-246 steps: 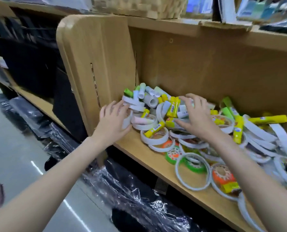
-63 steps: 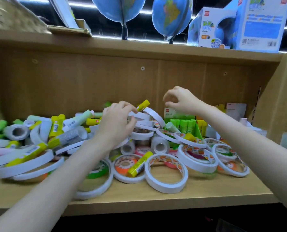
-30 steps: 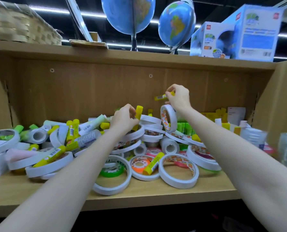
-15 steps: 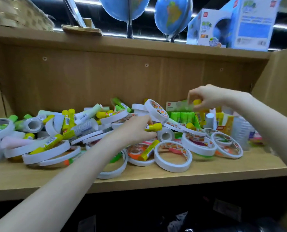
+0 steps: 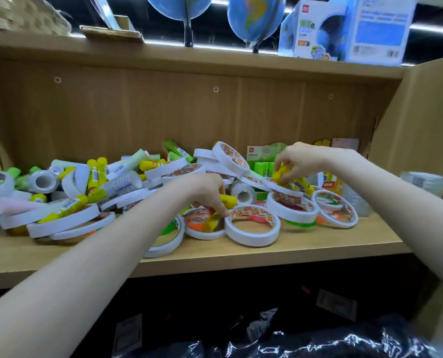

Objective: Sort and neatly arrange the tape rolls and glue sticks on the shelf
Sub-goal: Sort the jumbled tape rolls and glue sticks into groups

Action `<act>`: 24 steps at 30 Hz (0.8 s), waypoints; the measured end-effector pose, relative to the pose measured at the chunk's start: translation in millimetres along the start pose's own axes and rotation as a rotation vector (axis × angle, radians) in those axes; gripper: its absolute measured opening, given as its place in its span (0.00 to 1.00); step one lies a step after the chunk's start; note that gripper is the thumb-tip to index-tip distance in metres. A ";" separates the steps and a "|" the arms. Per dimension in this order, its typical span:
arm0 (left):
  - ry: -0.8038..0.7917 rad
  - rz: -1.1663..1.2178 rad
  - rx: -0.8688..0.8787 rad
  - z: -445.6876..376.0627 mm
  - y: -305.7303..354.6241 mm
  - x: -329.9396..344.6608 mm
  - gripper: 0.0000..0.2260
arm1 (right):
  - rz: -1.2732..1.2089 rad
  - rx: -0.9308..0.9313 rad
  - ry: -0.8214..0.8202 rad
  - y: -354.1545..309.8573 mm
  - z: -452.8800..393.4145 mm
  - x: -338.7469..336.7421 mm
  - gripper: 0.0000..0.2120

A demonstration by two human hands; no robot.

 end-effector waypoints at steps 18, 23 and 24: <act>0.507 0.528 0.187 -54.2 62.6 -77.5 0.04 | -0.416 0.543 0.331 120.2 -5.7 -14.2 0.08; 0.497 0.364 0.242 -84.2 92.4 -65.0 0.05 | -0.404 0.691 0.332 154.8 -12.0 4.3 0.06; 0.494 0.355 0.254 -89.0 98.3 -63.0 0.05 | -0.387 0.709 0.292 158.7 -13.8 11.6 0.08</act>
Point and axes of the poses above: each hand's wrist, its own z-axis away from the middle knuckle, its own x-axis out of the palm, y = z × x, the point moved 10 cm from there along -z, towards the middle knuckle, and after that the axes turned 14 degrees about y, right-handed, at the moved point
